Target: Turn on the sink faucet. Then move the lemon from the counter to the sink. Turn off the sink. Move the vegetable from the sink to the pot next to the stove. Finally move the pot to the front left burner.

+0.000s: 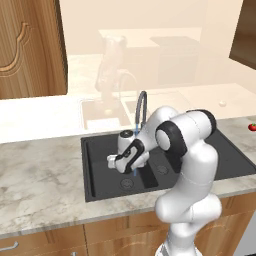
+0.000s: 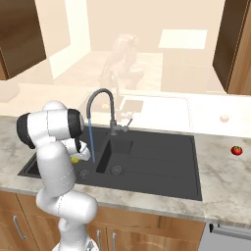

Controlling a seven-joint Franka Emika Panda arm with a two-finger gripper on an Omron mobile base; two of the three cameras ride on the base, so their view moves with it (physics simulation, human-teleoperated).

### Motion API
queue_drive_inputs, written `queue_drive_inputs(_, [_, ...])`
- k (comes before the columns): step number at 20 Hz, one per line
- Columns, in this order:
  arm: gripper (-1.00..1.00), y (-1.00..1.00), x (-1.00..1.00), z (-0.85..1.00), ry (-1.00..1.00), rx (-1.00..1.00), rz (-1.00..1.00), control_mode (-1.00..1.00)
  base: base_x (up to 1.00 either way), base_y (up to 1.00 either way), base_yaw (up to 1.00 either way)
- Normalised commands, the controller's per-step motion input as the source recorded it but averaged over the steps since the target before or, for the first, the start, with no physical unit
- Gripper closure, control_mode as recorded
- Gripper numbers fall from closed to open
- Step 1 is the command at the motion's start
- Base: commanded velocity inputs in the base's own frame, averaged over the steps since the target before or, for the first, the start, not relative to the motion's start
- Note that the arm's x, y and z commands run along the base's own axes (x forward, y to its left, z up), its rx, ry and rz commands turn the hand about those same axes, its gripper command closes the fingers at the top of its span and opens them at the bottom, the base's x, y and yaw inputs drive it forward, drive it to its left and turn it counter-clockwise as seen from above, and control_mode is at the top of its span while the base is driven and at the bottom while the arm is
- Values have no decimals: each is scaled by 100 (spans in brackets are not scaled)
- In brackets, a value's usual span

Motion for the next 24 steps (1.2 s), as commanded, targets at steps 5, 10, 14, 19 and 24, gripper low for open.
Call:
queue_drive_inputs(5, [100, 0, 19, -24, 0, 0, 0, -100, 0, 0, 0])
queue_drive_inputs(10, [100, 0, 18, -23, 1, 0, 0, -100, 0, 0, 0])
queue_drive_inputs(14, [100, 0, 14, -24, 1, 0, 0, -100, 0, 0, 0])
queue_drive_inputs(19, [100, 0, 10, -23, 1, 0, 0, -100, 0, 0, 0])
queue_drive_inputs(24, [100, 0, 10, -21, 1, 0, 0, -100, 0, 0, 0])
